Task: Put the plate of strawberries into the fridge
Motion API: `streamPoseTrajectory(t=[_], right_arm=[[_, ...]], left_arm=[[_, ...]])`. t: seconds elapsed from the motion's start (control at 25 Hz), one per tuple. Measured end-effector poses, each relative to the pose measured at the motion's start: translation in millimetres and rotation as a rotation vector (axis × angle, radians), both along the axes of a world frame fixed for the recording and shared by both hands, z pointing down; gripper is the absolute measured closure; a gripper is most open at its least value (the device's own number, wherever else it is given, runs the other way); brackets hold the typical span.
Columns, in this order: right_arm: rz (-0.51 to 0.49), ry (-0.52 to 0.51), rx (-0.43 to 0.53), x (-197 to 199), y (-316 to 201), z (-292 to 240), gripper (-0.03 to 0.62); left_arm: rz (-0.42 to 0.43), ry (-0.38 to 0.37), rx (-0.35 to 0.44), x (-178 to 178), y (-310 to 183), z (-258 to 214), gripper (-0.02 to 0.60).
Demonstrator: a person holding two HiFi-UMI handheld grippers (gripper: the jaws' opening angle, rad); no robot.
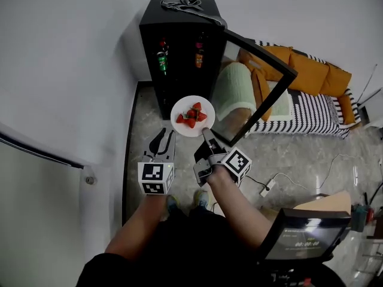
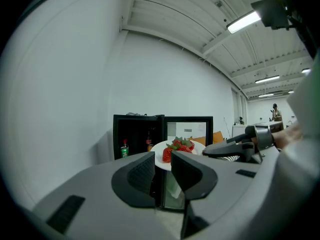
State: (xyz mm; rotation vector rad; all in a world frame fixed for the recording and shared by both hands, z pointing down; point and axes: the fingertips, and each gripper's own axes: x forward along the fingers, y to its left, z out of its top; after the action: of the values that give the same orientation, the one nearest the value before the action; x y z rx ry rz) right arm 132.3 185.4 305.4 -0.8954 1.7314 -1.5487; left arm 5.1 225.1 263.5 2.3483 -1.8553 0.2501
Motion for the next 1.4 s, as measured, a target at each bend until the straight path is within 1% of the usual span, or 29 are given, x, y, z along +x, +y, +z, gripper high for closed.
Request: streamPoseTrajectory(t=[0.2, 0.44, 0.56, 0.64, 0.84, 1.08, 1.24, 1.4], right_arm=[[0.009, -0.02, -0.034, 21.7, -11.7, 10.3, 0.579], [-0.013, -0.058, -0.063, 39.1, -32.5, 18.9, 0.579], [-0.028, -0.072, -0.092, 37.2, -70.6, 31.1, 0.579], [-0.027, -0.081, -0.098, 39.1, -83.7, 35.2, 0.58], [-0.036, -0.096, -0.096, 35.5, -92.6, 39.1, 0.58], [-0.062, -0.104, -0.094, 32.4, -90.9, 45.7, 0.579], [-0.072, -0.101, -0.088, 31.0, -95.3, 45.3, 0.579], [-0.074, -0.098, -0.095, 30.5, -97.6, 47.1, 0.579]], left_arm=[[-0.003, -0.007, -0.006, 21.5, -12.3, 2.7, 0.48], [-0.029, -0.021, -0.016, 41.8, -30.8, 6.6, 0.48], [-0.046, -0.025, -0.035, 39.9, -67.0, 13.2, 0.481], [-0.054, -0.03, -0.039, 40.6, -77.6, 14.3, 0.482], [-0.063, -0.051, -0.024, 36.3, -83.1, 16.6, 0.481], [-0.073, -0.06, -0.02, 36.9, -82.5, 20.2, 0.481], [-0.068, -0.059, 0.0, 37.5, -88.6, 20.3, 0.481], [-0.068, -0.043, -0.008, 37.4, -92.8, 25.5, 0.481]])
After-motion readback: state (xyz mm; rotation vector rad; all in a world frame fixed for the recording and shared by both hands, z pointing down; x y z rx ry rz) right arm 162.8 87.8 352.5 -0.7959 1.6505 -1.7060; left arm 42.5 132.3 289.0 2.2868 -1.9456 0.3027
